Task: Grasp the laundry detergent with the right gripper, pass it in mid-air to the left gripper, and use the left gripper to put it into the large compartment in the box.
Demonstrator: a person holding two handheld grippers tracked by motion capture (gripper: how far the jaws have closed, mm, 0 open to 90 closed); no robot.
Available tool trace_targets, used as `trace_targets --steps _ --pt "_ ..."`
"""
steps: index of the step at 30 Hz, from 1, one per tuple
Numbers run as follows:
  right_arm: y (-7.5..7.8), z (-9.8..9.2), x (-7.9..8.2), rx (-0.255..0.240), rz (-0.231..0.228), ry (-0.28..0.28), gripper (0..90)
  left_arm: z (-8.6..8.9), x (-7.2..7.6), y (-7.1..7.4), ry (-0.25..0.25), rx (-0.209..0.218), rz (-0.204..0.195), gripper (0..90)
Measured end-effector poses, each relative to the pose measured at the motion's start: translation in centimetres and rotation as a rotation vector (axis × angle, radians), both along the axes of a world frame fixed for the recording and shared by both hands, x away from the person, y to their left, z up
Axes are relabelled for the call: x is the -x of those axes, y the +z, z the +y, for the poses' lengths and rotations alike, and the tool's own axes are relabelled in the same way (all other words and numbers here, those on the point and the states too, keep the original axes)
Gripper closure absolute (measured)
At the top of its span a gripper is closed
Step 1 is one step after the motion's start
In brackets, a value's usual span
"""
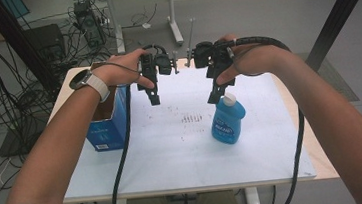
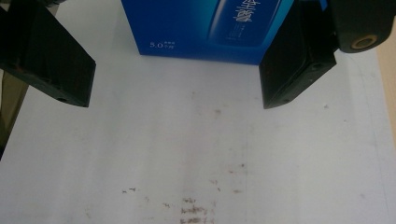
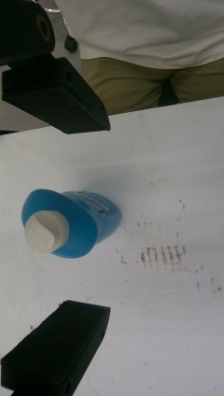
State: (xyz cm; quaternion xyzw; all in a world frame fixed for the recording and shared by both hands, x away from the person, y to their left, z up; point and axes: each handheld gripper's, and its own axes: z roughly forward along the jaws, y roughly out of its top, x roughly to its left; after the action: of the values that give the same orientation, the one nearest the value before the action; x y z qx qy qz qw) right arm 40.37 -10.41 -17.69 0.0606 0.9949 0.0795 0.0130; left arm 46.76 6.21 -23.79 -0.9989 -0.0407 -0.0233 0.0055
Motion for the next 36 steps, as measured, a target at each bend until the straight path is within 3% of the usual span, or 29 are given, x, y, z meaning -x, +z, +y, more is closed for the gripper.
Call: trace_targets --steps 6,13,20,36 --pt "0.0 -0.4 0.0 0.005 0.004 -0.019 6.9 -0.1 0.1 0.0 -0.002 0.000 -0.003 11.1" --pt "0.0 -1.0 0.2 -0.009 -0.021 -0.048 4.4 0.0 0.2 0.1 -0.002 -0.003 -0.008 11.1" --pt "-0.2 -2.1 0.4 -0.034 -0.033 -0.081 4.6 -0.2 0.3 0.1 -0.005 -0.001 -0.009 11.1" --pt "-0.7 -3.9 0.5 -0.038 -0.027 -0.141 7.2 -0.5 0.4 -0.1 -0.009 0.005 -0.007 11.2"
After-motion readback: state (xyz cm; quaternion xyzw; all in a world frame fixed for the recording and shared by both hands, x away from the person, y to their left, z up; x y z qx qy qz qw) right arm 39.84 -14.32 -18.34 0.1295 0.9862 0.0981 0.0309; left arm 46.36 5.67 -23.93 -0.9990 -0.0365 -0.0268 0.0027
